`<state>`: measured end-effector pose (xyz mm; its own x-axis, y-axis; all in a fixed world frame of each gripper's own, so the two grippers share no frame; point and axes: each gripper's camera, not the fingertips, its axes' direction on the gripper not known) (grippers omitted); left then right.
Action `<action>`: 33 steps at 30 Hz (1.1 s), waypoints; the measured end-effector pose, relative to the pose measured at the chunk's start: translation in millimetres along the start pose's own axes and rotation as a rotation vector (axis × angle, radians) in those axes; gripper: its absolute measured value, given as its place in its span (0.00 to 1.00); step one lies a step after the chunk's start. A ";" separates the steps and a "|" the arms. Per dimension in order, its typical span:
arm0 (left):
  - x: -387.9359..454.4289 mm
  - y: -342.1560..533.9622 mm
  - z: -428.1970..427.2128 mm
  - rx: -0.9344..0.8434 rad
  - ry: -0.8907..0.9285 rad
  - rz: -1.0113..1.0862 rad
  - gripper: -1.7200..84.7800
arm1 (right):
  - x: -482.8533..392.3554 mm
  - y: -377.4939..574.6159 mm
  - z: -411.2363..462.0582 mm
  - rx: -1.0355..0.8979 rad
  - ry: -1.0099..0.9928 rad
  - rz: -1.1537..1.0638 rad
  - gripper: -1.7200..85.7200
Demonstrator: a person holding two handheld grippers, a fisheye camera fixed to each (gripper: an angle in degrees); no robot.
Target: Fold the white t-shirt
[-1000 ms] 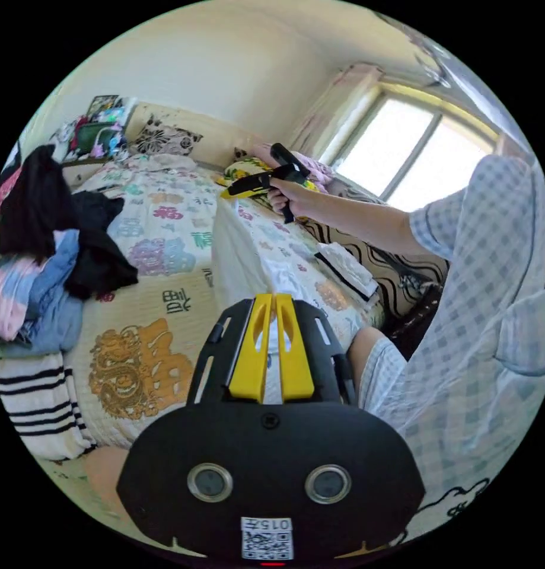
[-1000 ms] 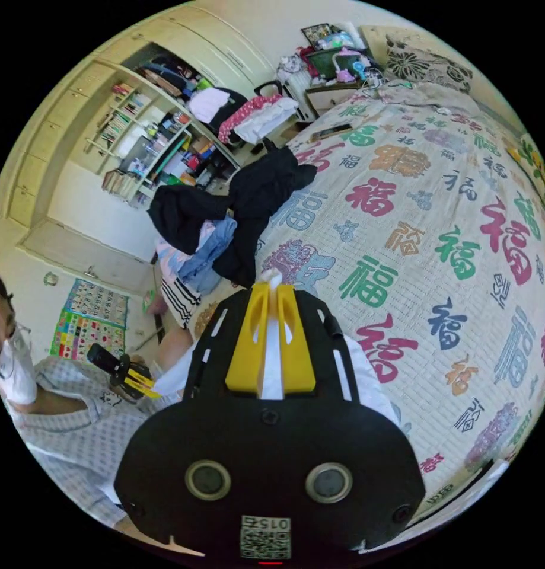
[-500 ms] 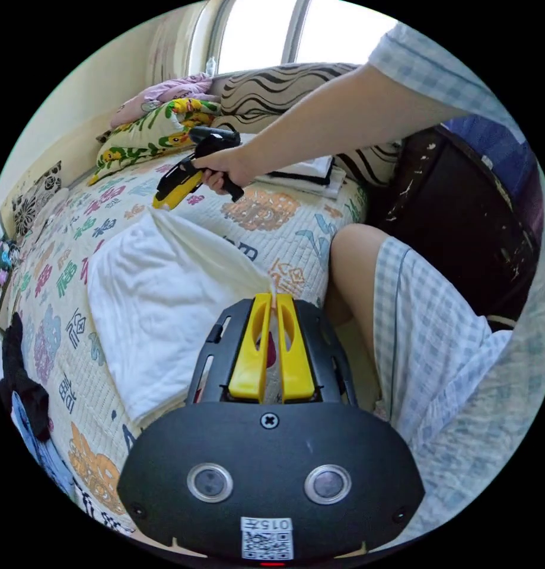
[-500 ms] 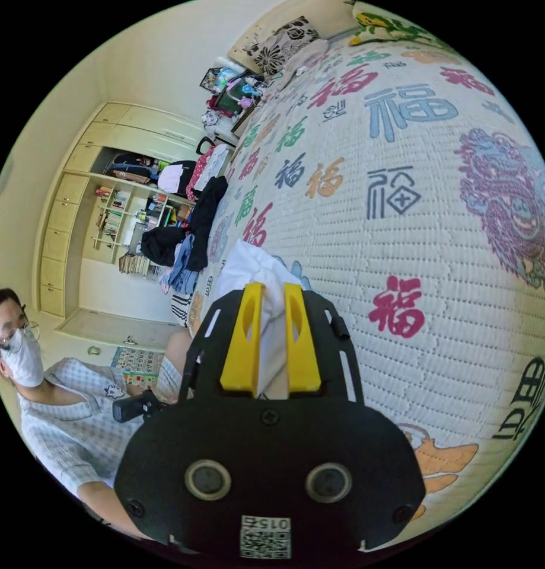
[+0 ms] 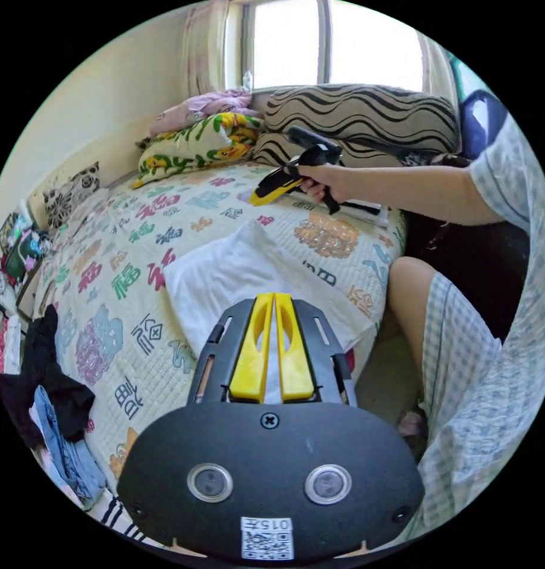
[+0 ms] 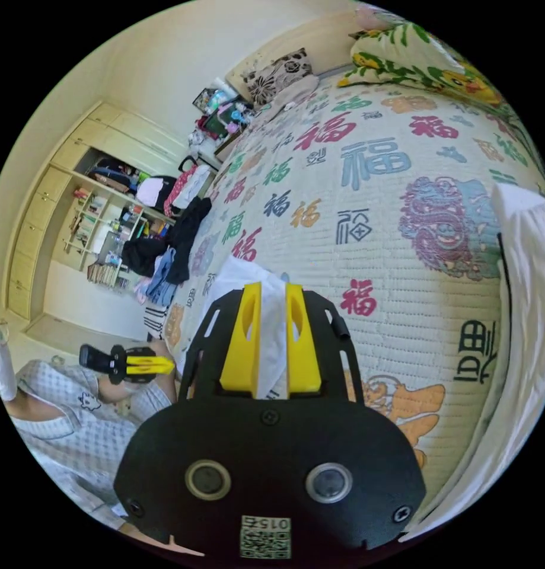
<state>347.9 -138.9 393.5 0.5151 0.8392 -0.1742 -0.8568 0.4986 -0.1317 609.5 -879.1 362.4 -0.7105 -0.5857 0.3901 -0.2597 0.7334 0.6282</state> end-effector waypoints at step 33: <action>-333.3 -93.6 92.4 -0.242 0.216 -0.309 0.05 | -2.3 15.3 -48.8 -0.152 -0.026 0.179 0.10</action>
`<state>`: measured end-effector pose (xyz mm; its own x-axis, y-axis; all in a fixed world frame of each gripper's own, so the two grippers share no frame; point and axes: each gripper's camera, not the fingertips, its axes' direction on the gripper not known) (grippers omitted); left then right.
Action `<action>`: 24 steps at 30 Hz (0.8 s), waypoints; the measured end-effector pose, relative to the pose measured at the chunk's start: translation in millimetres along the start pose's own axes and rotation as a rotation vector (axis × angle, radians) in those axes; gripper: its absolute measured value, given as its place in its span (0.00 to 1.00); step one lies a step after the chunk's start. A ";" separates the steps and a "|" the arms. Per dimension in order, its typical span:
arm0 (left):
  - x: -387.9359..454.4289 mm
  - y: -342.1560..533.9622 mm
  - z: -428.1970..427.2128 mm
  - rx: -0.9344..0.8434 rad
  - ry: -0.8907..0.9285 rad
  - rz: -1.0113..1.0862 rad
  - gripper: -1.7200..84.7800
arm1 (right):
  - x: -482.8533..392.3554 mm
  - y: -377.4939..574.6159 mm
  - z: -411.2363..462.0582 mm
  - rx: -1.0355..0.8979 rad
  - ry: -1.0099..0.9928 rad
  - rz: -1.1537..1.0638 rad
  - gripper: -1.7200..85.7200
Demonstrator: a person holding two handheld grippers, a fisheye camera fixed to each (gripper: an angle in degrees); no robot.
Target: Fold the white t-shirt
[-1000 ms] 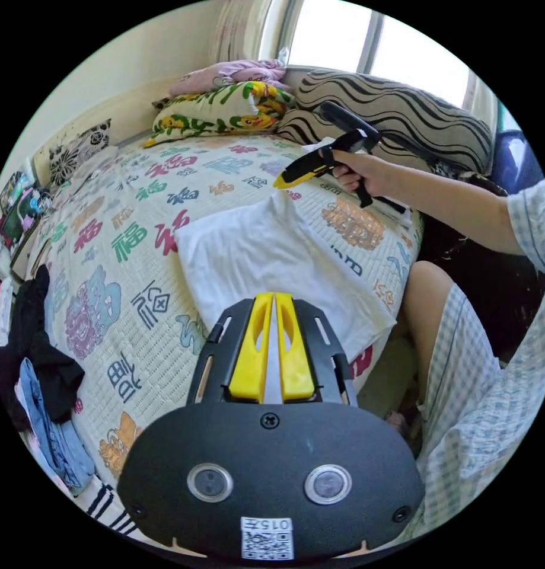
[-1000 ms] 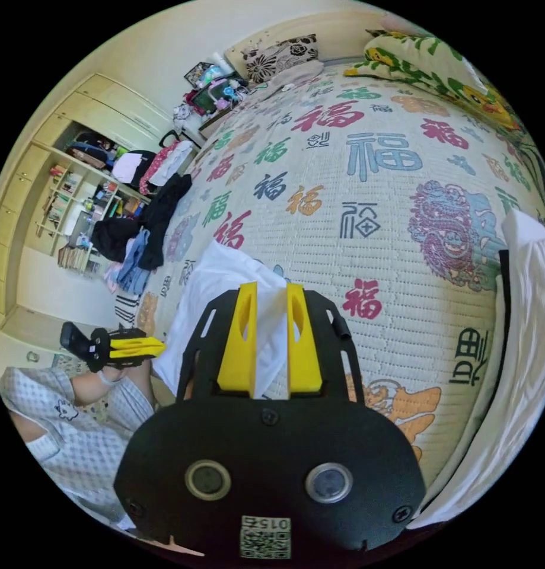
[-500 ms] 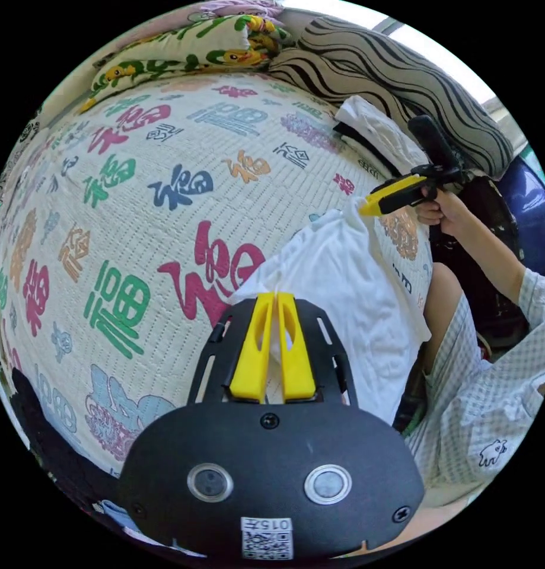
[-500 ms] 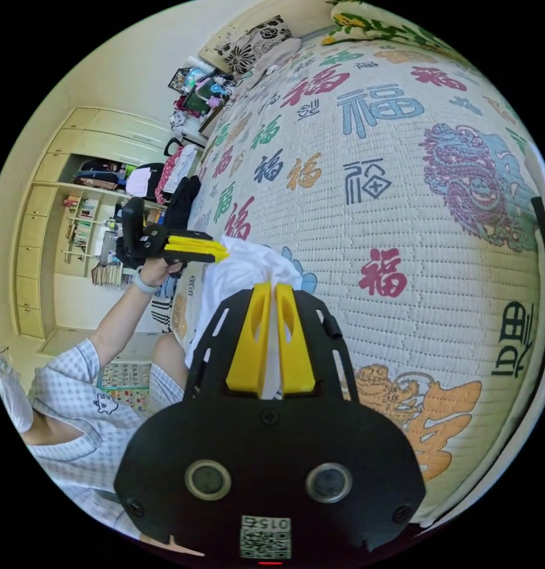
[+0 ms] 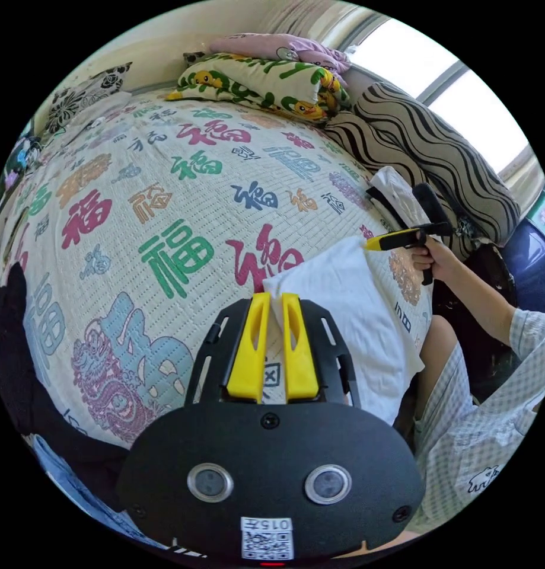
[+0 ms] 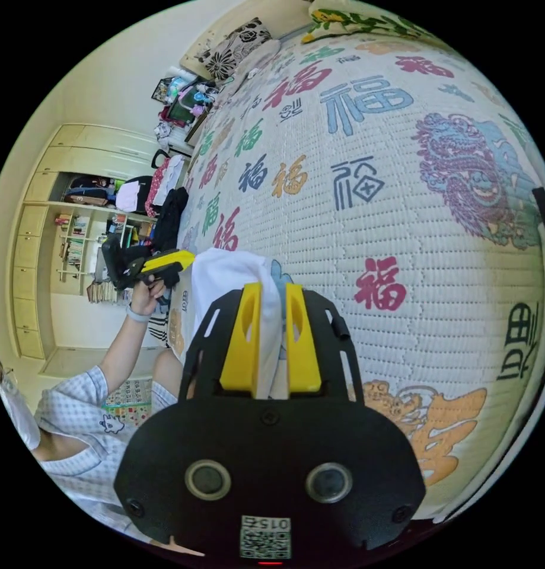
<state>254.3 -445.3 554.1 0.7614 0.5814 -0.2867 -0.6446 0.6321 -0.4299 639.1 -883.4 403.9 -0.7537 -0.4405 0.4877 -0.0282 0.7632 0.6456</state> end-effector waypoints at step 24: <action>19.0 179.3 -58.4 0.037 0.162 -0.209 0.05 | -42.7 228.2 23.0 -0.211 0.093 -0.001 0.03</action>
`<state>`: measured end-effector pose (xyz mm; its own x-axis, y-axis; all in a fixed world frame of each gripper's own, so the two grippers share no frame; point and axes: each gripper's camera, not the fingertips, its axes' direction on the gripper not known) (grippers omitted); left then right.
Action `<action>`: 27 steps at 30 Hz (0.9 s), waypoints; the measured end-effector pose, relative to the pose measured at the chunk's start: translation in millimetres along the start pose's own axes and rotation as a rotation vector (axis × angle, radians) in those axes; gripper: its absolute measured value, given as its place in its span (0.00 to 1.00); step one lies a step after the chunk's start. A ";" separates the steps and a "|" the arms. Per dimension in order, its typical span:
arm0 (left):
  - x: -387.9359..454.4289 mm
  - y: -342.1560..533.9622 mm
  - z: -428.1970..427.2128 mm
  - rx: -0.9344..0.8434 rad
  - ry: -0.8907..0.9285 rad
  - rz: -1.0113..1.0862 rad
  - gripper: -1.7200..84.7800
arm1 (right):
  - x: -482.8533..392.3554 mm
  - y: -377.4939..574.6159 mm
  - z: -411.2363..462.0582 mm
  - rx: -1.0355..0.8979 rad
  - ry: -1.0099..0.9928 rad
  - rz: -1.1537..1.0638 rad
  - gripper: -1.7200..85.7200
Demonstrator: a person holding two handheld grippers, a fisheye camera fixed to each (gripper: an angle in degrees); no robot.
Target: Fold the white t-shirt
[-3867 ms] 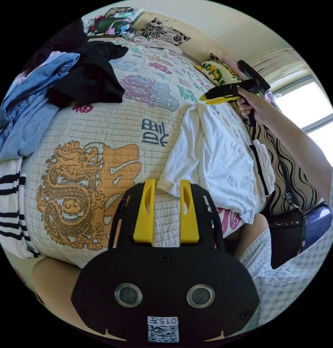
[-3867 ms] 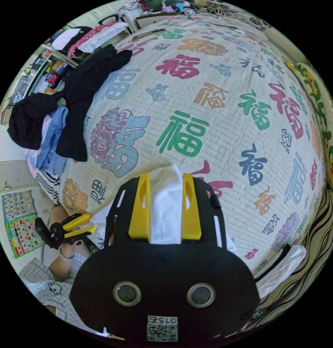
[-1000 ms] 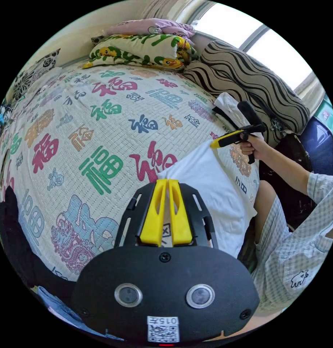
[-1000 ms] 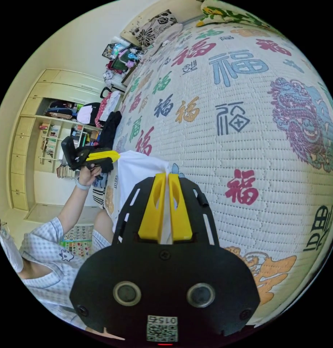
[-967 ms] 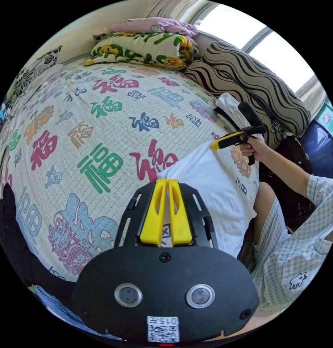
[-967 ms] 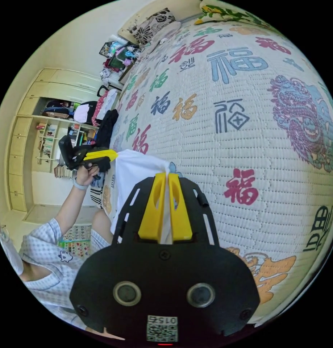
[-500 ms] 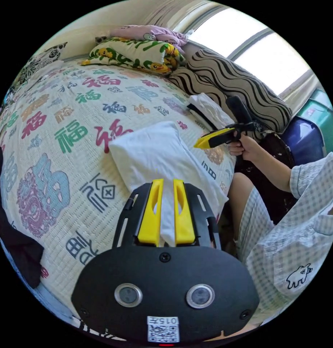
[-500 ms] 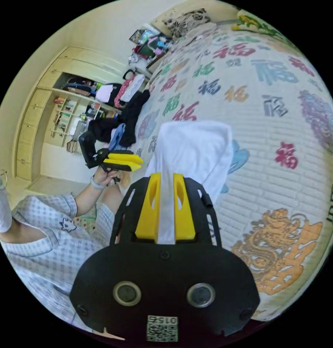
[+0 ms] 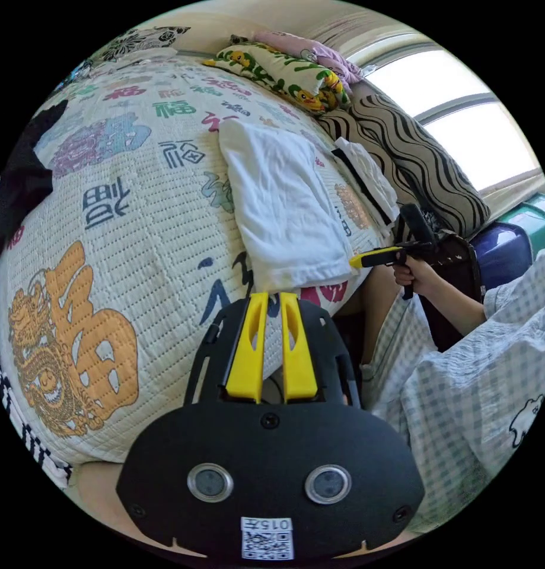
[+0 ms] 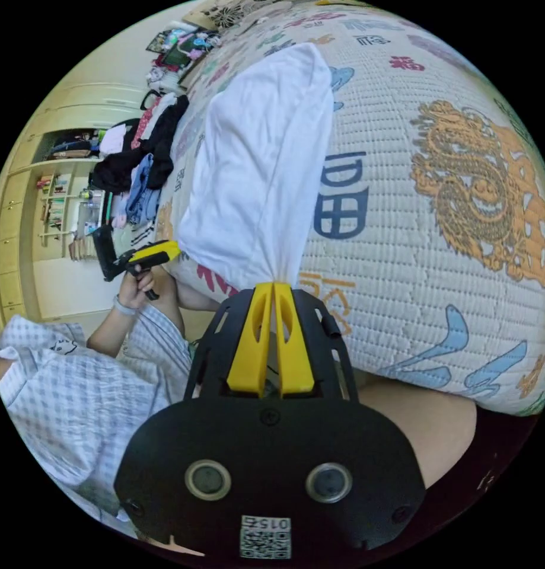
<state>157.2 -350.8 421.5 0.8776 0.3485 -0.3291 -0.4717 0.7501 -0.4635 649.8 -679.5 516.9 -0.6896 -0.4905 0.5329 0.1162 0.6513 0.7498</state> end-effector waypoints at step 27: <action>-148.6 -220.0 -1.1 0.097 0.384 -0.100 0.07 | 97.4 -144.8 -60.2 0.230 -0.537 0.031 0.06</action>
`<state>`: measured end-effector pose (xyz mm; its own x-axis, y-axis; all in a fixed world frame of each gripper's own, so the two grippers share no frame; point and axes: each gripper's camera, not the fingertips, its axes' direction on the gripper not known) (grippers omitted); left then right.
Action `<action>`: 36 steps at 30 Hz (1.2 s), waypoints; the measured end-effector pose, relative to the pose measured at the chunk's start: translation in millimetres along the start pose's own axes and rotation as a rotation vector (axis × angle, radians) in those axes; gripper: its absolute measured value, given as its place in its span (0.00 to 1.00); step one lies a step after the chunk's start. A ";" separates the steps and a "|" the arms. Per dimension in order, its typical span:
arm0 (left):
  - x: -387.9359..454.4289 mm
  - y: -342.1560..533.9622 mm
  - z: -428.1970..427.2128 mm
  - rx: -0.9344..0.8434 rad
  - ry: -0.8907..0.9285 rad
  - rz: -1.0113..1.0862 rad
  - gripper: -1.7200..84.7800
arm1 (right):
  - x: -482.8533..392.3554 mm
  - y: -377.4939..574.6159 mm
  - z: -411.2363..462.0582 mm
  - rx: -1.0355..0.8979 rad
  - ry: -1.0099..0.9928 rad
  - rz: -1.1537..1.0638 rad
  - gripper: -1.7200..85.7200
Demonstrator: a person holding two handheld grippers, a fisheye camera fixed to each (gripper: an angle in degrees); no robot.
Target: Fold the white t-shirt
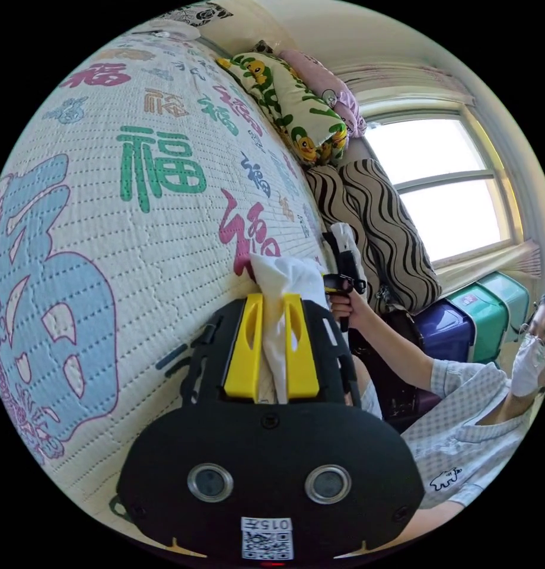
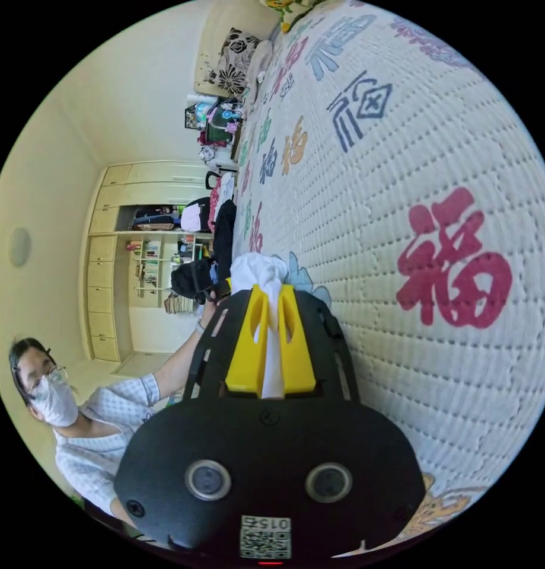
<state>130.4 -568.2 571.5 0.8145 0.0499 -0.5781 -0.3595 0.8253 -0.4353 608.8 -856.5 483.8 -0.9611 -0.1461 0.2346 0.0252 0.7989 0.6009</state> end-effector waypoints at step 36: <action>106.9 168.5 83.9 -0.265 -0.349 0.141 0.02 | -105.3 178.1 82.2 -0.170 0.412 0.002 0.01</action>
<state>195.1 -376.6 494.2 0.8377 0.3754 -0.3968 -0.5447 0.6269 -0.5570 692.0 -650.9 503.2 -0.7717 -0.3923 0.5005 0.1053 0.6973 0.7090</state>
